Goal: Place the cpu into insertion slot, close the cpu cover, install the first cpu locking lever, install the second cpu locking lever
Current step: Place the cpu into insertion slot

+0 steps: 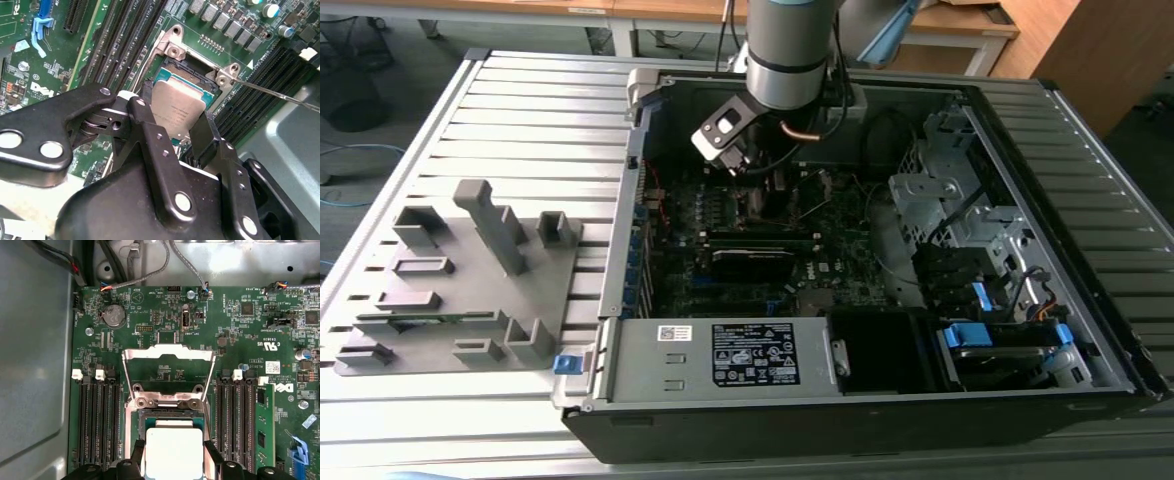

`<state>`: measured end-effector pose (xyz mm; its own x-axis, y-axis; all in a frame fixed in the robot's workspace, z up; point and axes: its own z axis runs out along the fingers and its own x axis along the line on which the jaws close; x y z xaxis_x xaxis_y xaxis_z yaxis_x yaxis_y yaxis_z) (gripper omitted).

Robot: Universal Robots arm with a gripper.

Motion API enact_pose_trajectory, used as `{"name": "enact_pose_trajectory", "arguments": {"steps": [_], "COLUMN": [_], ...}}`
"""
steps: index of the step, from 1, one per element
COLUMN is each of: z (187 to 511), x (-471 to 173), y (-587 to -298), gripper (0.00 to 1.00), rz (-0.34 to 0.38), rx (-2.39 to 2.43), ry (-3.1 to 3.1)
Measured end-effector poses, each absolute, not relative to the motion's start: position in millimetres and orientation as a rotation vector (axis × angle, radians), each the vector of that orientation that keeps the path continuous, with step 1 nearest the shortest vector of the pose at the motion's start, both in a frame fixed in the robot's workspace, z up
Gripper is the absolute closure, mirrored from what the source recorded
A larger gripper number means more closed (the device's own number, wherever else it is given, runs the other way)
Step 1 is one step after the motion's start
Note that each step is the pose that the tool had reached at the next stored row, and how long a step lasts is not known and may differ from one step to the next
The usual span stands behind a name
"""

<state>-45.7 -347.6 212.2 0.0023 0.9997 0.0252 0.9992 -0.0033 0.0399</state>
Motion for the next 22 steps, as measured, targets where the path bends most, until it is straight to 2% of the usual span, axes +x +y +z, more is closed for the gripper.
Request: {"name": "enact_pose_trajectory", "arguments": {"steps": [6, 22], "z": [211, 200], "x": [-46, -42], "y": [-347, -347], "gripper": [0.46, 0.46], "rz": [0.100, 0.084], "rx": [2.230, 2.239], "ry": [2.222, 2.232]}}
